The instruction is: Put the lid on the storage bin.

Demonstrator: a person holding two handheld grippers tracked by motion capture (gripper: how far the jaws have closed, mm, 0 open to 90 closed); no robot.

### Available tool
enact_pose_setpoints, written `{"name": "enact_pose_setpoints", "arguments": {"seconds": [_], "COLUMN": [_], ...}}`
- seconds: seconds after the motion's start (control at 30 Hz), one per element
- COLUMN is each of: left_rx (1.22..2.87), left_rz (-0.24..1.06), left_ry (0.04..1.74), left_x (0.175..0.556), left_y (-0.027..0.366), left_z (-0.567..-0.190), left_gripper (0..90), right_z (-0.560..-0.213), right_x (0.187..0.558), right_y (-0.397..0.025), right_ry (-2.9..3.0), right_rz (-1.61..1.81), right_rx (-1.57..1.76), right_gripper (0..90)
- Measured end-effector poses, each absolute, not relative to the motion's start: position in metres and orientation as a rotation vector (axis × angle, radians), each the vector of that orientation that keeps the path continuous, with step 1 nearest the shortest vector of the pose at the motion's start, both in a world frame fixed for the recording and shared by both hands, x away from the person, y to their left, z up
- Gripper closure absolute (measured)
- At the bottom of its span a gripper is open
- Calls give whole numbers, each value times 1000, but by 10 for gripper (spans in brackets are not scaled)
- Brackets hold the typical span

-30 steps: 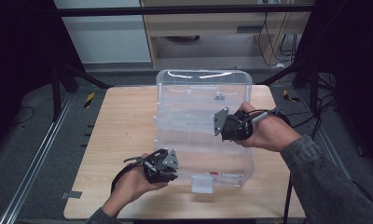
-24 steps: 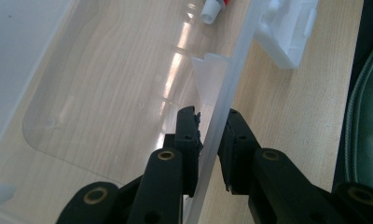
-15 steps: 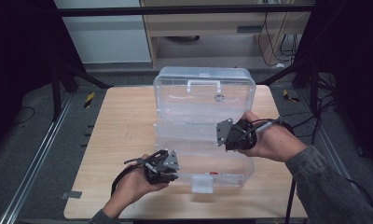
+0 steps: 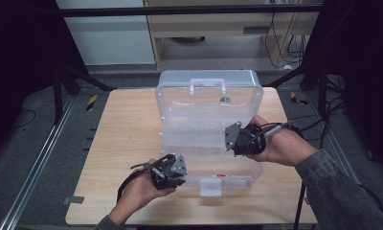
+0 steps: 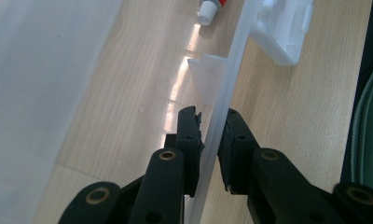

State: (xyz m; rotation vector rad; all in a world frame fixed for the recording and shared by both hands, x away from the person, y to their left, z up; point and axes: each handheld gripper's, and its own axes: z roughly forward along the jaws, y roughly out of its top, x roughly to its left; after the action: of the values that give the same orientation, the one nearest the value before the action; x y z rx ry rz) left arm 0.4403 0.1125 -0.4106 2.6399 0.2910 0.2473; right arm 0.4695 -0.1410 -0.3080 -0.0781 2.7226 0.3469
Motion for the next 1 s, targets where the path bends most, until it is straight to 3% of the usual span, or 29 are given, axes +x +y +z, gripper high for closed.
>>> {"name": "enact_pose_setpoints", "arguments": {"seconds": [0.43,0.5,0.57,0.8,0.9,0.93,1.0], "left_rx": [2626,2591,2574,2375,2291,2248,2213], "left_rz": [270,274,288,307,296,301,325], "left_ry": [282,256,250,308,341,365,440], "left_x": [437,433,429,415,419,421,429], "left_y": [114,118,120,145,158,164,173], "left_z": [-410,-402,-398,-353,-335,-329,-319], "left_gripper": [766,647,622,413,424,507,577], "right_z": [-311,-310,-310,-312,-312,-312,-313], "right_x": [466,467,467,465,464,464,464], "right_y": [-143,-144,-145,-145,-146,-147,-147], "right_ry": [2740,2741,2741,2733,2729,2727,2726], "right_rz": [360,367,370,380,382,385,387], "right_rx": [-82,-83,-81,-83,-78,-77,-77], "right_gripper": [845,843,842,837,835,835,834]}}
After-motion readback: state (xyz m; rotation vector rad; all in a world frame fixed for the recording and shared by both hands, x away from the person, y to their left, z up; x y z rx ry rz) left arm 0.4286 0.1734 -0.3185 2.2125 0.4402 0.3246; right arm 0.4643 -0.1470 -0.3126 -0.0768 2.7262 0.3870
